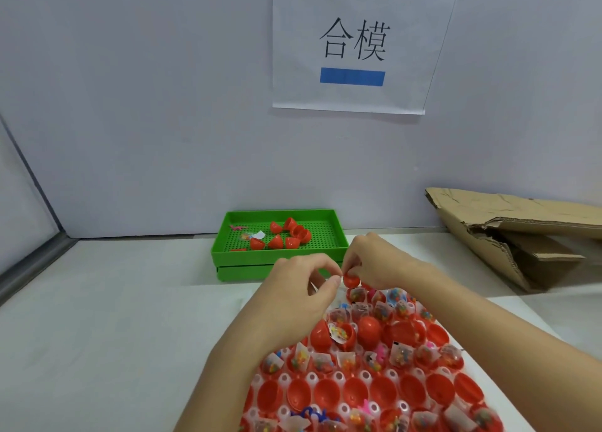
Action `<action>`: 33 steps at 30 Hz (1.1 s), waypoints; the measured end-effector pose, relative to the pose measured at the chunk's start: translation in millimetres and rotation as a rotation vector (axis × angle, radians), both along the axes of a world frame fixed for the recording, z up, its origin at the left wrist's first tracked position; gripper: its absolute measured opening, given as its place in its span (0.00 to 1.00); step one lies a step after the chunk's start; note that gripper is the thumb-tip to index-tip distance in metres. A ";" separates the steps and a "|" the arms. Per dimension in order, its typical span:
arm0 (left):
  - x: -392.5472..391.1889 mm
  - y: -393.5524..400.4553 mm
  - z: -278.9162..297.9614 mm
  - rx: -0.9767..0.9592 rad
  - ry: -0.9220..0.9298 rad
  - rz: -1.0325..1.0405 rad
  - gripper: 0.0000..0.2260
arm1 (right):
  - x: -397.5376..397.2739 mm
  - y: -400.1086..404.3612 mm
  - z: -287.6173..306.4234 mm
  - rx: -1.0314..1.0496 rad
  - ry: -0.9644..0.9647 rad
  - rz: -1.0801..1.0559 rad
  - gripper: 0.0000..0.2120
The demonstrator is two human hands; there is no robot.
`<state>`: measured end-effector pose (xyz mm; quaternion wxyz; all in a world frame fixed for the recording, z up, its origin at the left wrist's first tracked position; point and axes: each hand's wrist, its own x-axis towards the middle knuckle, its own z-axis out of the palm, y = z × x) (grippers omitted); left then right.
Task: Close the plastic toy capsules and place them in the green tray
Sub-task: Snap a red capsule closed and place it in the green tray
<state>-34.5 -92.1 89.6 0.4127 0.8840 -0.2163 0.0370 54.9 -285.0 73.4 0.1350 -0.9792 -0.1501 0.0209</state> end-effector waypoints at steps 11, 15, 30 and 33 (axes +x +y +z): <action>0.4 -3.8 -2.4 0.002 0.019 0.086 0.17 | -22.0 2.9 34.0 0.210 -0.106 -0.070 0.14; -2.1 -8.5 -2.6 -0.029 0.078 0.094 0.31 | -46.2 10.6 40.7 0.318 -0.125 -0.115 0.09; -10.5 -14.1 17.2 -0.346 0.066 0.138 0.11 | -91.4 5.2 64.7 0.542 -0.164 -0.168 0.10; -12.5 -13.3 21.8 -0.402 0.076 0.099 0.10 | -91.7 -9.4 70.8 0.579 -0.110 -0.121 0.09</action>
